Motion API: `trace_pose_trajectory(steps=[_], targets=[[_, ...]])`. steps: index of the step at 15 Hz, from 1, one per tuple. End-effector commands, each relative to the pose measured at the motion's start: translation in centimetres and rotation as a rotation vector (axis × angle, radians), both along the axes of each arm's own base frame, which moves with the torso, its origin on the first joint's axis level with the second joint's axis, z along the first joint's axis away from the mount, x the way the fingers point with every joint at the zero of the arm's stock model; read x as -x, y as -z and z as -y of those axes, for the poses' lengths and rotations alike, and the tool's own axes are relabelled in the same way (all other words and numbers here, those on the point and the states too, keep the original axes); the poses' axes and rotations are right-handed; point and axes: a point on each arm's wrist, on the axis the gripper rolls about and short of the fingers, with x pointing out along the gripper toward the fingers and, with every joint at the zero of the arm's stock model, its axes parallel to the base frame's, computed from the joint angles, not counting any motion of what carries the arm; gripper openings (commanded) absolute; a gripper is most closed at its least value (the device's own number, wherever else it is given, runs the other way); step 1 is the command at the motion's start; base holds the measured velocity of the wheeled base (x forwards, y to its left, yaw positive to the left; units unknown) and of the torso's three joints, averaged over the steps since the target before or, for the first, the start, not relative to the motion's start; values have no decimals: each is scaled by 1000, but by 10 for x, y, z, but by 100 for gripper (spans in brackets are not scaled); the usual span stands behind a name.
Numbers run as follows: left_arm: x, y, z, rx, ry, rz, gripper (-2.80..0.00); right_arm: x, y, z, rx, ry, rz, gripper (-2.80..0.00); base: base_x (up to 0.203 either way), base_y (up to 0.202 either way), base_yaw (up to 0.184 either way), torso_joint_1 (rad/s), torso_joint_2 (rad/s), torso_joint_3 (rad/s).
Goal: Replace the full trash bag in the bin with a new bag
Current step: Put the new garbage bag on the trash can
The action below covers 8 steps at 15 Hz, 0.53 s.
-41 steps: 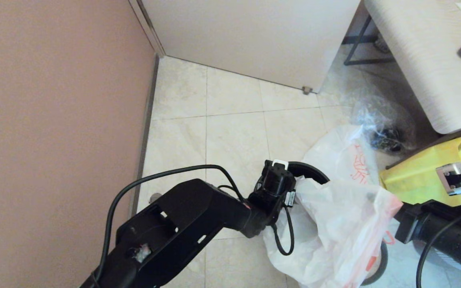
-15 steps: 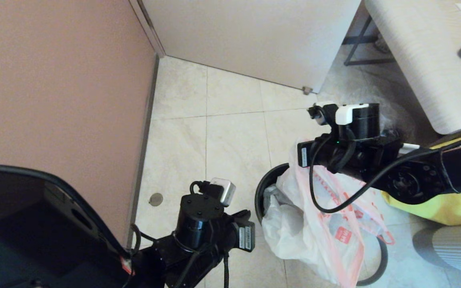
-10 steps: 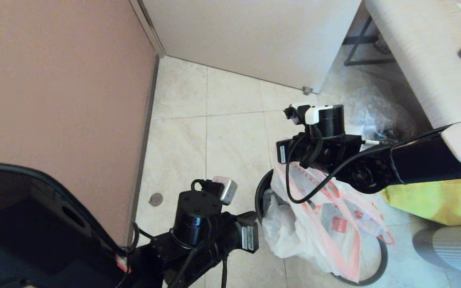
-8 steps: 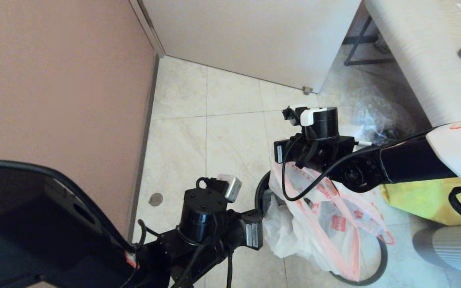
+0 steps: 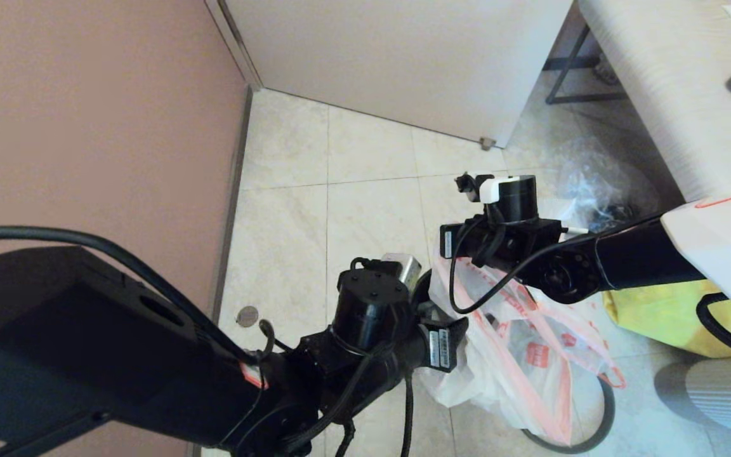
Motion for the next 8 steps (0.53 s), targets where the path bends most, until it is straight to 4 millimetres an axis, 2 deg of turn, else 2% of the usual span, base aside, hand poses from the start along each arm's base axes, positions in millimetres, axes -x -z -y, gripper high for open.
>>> trace_pose_trajectory(steps=[1,8], targets=[[-1,-7,7,22,5,4,0,-1,-1,1,-2,3,4,-280,0,0,0,0,0,0],[-28,0,32,-1,-94,-2,0,-2,-1,-1,-11,-32,4,-280,0,0,0,0,0,0]])
